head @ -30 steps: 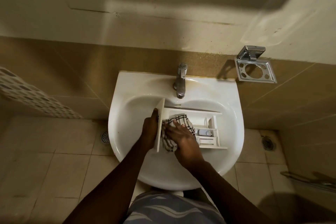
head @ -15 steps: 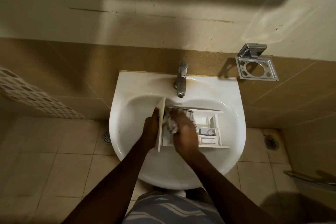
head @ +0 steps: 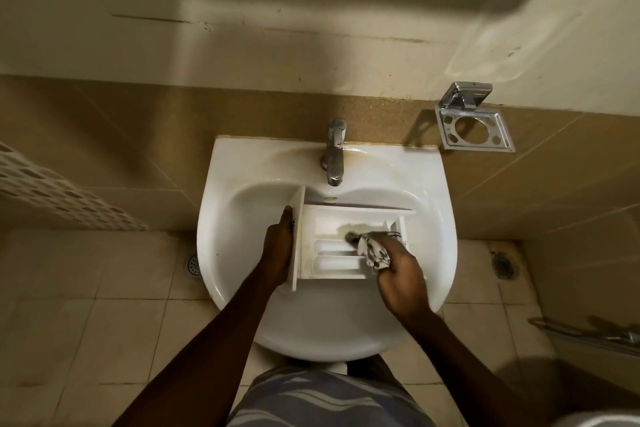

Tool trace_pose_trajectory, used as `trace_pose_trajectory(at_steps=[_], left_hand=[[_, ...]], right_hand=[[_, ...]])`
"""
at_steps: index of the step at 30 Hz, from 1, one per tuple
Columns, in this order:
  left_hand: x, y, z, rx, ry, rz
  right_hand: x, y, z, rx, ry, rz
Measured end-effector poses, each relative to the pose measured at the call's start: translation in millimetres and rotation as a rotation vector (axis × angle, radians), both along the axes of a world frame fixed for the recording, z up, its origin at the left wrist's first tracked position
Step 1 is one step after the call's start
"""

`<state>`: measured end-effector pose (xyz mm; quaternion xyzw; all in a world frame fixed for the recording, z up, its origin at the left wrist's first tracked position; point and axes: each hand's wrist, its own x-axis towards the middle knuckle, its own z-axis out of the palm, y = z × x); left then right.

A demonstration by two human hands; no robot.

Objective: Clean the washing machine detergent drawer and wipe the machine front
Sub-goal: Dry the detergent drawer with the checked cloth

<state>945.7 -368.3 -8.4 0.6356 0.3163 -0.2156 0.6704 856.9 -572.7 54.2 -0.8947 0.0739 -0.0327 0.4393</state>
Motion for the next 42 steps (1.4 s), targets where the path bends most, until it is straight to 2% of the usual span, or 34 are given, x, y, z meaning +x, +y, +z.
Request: trace_pose_trajectory(at_steps=[2,6,8,13,16,19,21,23,25,28,31,33,36,40,42], left_hand=[[0,0,-1,-0.008,-0.003,0.012],[1,0,-2,0.011,-0.011,0.01],[2,0,-1,0.017,-0.018,0.004],[0,-1,0,-0.006,-0.014,0.002],[-1,-1,1,-0.003,-0.011,0.004],[-1,-2,4,-0.008,-0.012,-0.003],[0,-1,1,-0.005,-0.014,-0.001],[2,-1,0,-0.006,-0.017,0.009],[1,-1,-2,-0.007,-0.017,-0.007],[-1,0,1,0.012,-0.017,-0.002],[-2,-1,2,-0.004,-0.014,0.003],[-3,-3,5,-0.006,-0.01,0.009],[-3,-3,7,-0.001,-0.012,0.033],[-2,-2,3,-0.003,-0.02,0.029],[-3,-3,5,0.01,-0.034,0.029]], right_hand=[[-2,23,3,-0.076,-0.052,-0.081],[-8,60,0,-0.382,-0.012,0.269],[-10,59,-3,-0.507,0.009,0.357],[6,39,1,-0.73,0.082,0.316],[14,30,2,-0.838,0.205,0.233],[21,38,5,-0.777,0.327,0.204],[27,55,11,-0.654,0.402,0.174],[24,72,13,-0.507,0.384,0.129],[17,76,13,-0.459,0.324,0.102],[12,53,10,-0.608,0.241,0.138],[14,27,9,-0.794,0.262,0.129],[12,30,8,-0.807,0.274,0.089],[19,52,7,-0.649,0.357,0.022],[26,66,9,-0.402,0.377,0.09],[28,51,13,-0.393,0.393,0.13]])
